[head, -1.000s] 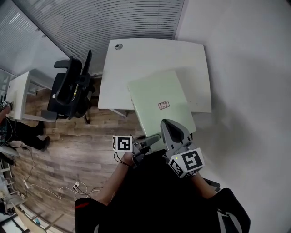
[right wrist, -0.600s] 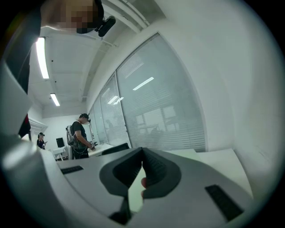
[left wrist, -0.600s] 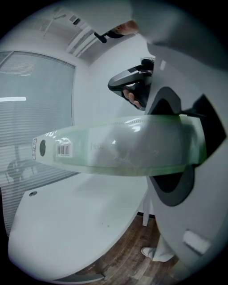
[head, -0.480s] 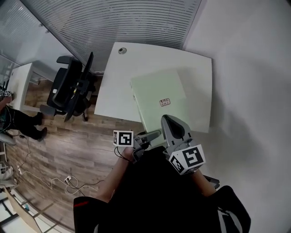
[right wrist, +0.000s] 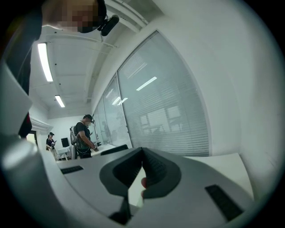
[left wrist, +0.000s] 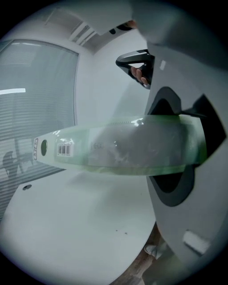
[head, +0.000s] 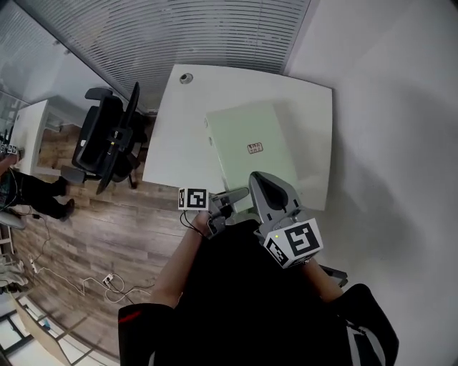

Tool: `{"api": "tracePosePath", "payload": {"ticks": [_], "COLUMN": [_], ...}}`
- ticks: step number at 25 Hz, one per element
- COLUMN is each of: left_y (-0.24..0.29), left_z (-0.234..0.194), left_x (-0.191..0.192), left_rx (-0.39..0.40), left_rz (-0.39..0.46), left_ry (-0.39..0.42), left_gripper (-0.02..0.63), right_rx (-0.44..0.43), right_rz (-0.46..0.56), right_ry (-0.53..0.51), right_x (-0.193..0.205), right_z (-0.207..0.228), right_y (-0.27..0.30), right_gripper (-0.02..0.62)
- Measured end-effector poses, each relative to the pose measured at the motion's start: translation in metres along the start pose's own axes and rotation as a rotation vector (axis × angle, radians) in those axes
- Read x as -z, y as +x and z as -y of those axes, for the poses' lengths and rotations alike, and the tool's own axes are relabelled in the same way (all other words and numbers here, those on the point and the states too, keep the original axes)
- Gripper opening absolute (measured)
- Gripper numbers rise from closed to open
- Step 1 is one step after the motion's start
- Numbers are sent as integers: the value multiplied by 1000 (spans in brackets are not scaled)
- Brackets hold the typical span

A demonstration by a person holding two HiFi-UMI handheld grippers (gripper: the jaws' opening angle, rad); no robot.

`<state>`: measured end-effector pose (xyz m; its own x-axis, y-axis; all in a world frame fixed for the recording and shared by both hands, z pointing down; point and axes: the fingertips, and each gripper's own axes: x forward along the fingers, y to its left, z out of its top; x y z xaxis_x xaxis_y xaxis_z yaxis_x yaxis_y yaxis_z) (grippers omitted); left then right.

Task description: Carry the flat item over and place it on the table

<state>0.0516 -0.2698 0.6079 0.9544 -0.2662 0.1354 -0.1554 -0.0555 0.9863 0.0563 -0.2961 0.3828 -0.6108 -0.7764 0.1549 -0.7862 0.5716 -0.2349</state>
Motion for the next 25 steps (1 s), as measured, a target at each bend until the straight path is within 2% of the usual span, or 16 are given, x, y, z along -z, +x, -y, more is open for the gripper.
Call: {"api": "tracePosePath", "payload": {"ticks": [9, 12, 17, 25], "left_y": [4, 4, 2, -12], "left_z": [-47, -59, -69, -92], "left_x": [-2, -5, -6, -19], "left_rx": [-83, -116, -124, -214], "left_rz": [-8, -15, -22, 42], "left_ry": [-85, -82, -83, -74], "left_gripper": [281, 281, 281, 281], "right_rx": [50, 57, 54, 62], "right_rz": [-18, -28, -42, -36], "right_ry": [14, 16, 7, 13], "right_x": [1, 3, 6, 8], "right_z": [25, 31, 30, 28], "right_y": [-3, -1, 4, 5], "right_gripper": [2, 2, 2, 2]}}
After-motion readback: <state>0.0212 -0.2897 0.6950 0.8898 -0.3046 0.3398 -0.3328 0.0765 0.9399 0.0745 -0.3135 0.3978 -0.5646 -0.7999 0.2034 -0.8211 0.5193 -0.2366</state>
